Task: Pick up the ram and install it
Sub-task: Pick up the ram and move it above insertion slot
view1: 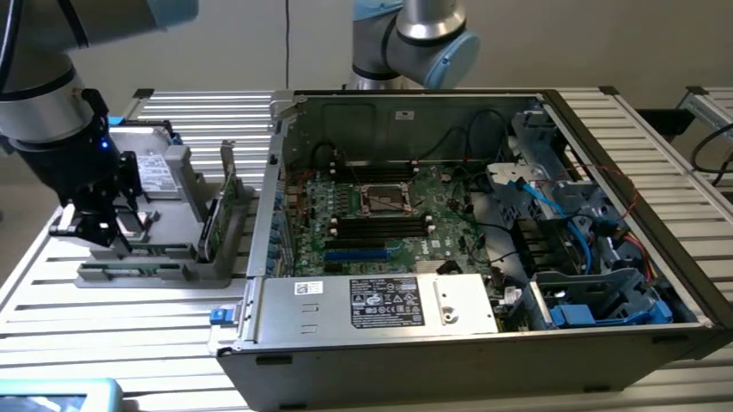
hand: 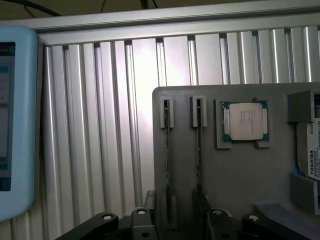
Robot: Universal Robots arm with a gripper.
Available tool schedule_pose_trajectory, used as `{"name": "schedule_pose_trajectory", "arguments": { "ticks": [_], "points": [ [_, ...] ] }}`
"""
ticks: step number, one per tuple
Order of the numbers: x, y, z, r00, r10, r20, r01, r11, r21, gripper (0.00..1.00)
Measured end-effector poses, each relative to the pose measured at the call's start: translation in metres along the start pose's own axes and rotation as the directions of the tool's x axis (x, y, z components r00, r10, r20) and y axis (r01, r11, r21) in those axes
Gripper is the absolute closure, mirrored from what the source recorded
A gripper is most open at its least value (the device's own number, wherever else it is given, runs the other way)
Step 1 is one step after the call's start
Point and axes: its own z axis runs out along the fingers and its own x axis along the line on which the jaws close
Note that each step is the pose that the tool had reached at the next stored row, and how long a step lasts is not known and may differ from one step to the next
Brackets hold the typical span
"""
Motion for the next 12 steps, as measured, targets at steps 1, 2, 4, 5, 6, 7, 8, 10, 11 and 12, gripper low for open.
{"name": "schedule_pose_trajectory", "arguments": {
  "ticks": [1, 2, 4, 5, 6, 7, 8, 10, 11, 12],
  "points": [
    [0.0, 0.0004, 0.0019, 1.0, 0.0, 0.0001, 0.0, 1.0, 0.0001, 0.58],
    [0.0, 0.001, 0.0034, 1.0, 0.001, -0.0001, -0.001, 1.0, -0.0001, 0.58],
    [0.002, 0.0013, 0.0057, 1.0, 0.001, 0.0, -0.001, 1.0, 0.0, 0.58],
    [0.003, 0.0012, 0.0067, 1.0, 0.001, 0.0, -0.001, 1.0, 0.0, 0.58],
    [0.004, 0.001, 0.008, 1.0, 0.001, 0.0001, -0.001, 1.0, 0.0001, 0.58],
    [0.004, 0.001, 0.0099, 1.0, 0.001, 0.0002, -0.001, 1.0, 0.0001, 0.58],
    [0.004, 0.001, 0.0116, 1.0, 0.001, 0.0, -0.001, 1.0, 0.0, 0.58],
    [0.004, 0.0009, 0.0154, 1.0, 0.001, 0.0001, -0.001, 1.0, 0.0, 0.58],
    [0.004, 0.0009, 0.0172, 1.0, 0.001, 0.0001, -0.001, 1.0, 0.0, 0.58],
    [0.004, 0.0008, 0.019, 1.0, 0.001, 0.0001, -0.001, 1.0, 0.0, 0.58]
  ]
}}
